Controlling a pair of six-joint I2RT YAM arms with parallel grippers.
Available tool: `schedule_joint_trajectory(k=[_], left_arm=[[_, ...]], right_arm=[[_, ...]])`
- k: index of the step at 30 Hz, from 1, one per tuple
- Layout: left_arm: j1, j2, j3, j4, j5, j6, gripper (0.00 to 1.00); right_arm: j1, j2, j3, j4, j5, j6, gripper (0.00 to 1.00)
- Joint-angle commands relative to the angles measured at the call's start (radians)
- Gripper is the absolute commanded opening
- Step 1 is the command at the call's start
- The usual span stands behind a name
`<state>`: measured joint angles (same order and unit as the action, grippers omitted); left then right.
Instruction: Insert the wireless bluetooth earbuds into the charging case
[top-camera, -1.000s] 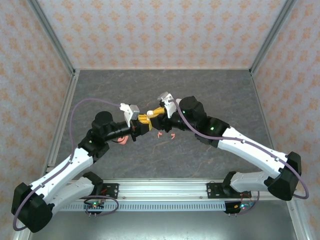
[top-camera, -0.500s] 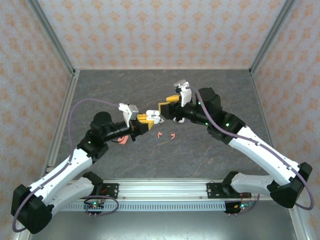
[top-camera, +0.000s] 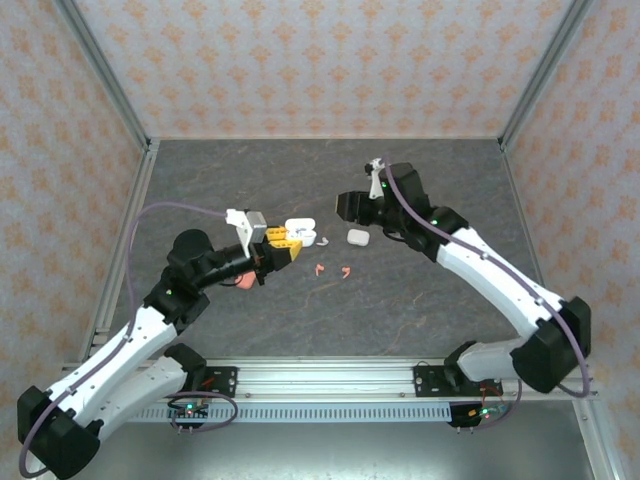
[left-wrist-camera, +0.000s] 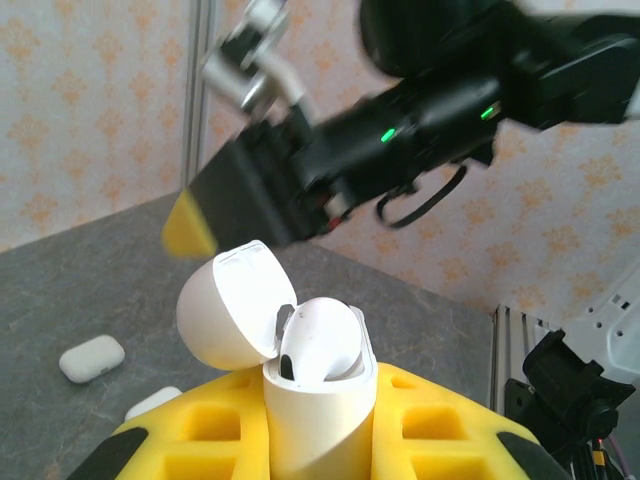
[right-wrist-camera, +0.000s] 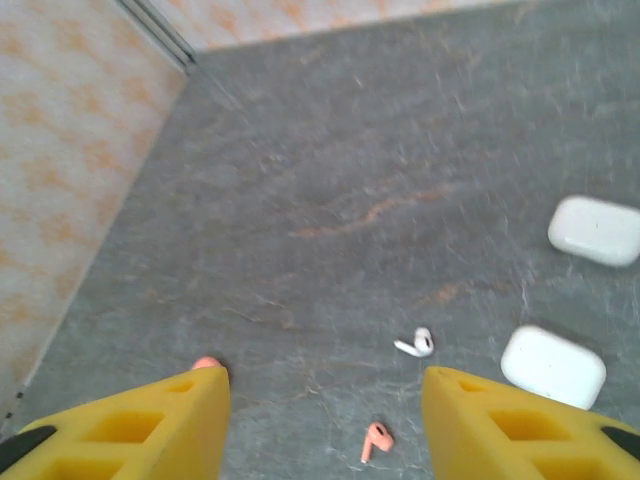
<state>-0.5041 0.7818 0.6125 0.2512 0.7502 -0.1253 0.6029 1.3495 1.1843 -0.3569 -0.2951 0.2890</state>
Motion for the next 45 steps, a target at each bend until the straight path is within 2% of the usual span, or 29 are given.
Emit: schedule_joint_trajectory(k=[1,7,19,29,37,45], left_arm=[[-0.01,-0.041,0.006,0.007,-0.01,0.027,0.0],[-0.01,-0.092,0.004,-0.02,-0.017,0.04,0.0],[-0.01,-0.127,-0.007,-0.04,-0.022,0.063,0.0],[-0.01,-0.138,-0.017,-0.048,-0.028,0.075,0.0],[-0.01,-0.136,-0.019,-0.046,-0.026,0.072,0.0],[-0.01,-0.137,-0.017,-0.052,-0.029,0.075,0.0]], right_arm=[[-0.005,0.078,0.001,-0.002,0.018,0.059,0.51],[-0.005,0.266,0.088,-0.034,0.022,0.074,0.48],[0.002,0.528,0.211,-0.049,0.016,0.095,0.45],[0.033,0.642,0.264,-0.08,0.055,0.106,0.44],[0.07,0.73,0.336,-0.15,0.135,0.066,0.51],[0.097,0.803,0.398,-0.225,0.194,0.013,0.51]])
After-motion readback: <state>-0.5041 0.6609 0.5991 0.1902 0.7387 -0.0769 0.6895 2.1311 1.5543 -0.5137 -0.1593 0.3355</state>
